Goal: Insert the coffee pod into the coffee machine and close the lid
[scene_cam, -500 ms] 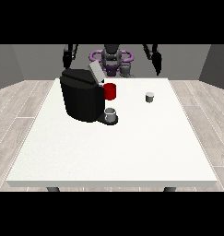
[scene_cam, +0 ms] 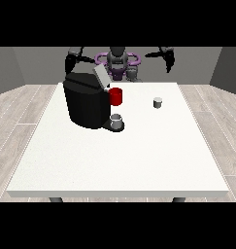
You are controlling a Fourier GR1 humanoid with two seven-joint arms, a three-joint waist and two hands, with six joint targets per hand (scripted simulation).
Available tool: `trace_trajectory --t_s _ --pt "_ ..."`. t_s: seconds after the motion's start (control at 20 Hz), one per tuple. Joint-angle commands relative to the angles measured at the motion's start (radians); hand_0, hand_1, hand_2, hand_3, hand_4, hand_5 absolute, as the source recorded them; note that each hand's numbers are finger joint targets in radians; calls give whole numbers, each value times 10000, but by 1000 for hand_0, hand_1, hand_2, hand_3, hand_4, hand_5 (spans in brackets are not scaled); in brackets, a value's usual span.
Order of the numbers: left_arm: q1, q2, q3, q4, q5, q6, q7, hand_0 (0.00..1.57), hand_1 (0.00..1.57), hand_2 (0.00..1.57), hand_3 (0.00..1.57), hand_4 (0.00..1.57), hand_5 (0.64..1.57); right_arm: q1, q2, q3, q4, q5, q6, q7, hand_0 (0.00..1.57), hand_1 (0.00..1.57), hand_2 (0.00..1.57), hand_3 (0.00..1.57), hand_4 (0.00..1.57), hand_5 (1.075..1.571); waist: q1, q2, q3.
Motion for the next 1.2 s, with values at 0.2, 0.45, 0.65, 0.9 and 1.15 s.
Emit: trace_trajectory --t_s 0.2,0.45,0.65,0.9,1.15 --pt "-1080 1303 431 1048 -999 -578 -353 0 0 0 0 0 1571 -546 365 291 -141 871 -884 134 0 0 0 0 0 1571 -546 618 3" --pt "-2340 1716 550 2114 -1670 -542 86 0 0 0 0 0 1571 -998 739 909 -168 1215 -909 142 0 0 0 0 0 1571 -1189 1362 0" --pt "-3117 2179 655 2815 -2053 -717 389 0 0 0 0 0 1571 -1435 877 548 -161 538 -680 212 0 0 0 0 0 1571 -1551 1832 4" --pt "-3861 2643 872 4578 -2596 -800 -446 0 0 0 0 0 1571 -1810 706 960 -227 1264 -733 800 0 0 0 0 0 1571 -1662 2526 -3" --pt "-4385 2712 653 5666 -3438 -406 -1262 0 0 0 0 0 1571 -2446 1066 774 -81 735 -644 1037 0 0 0 0 0 1571 -1635 2980 -5"
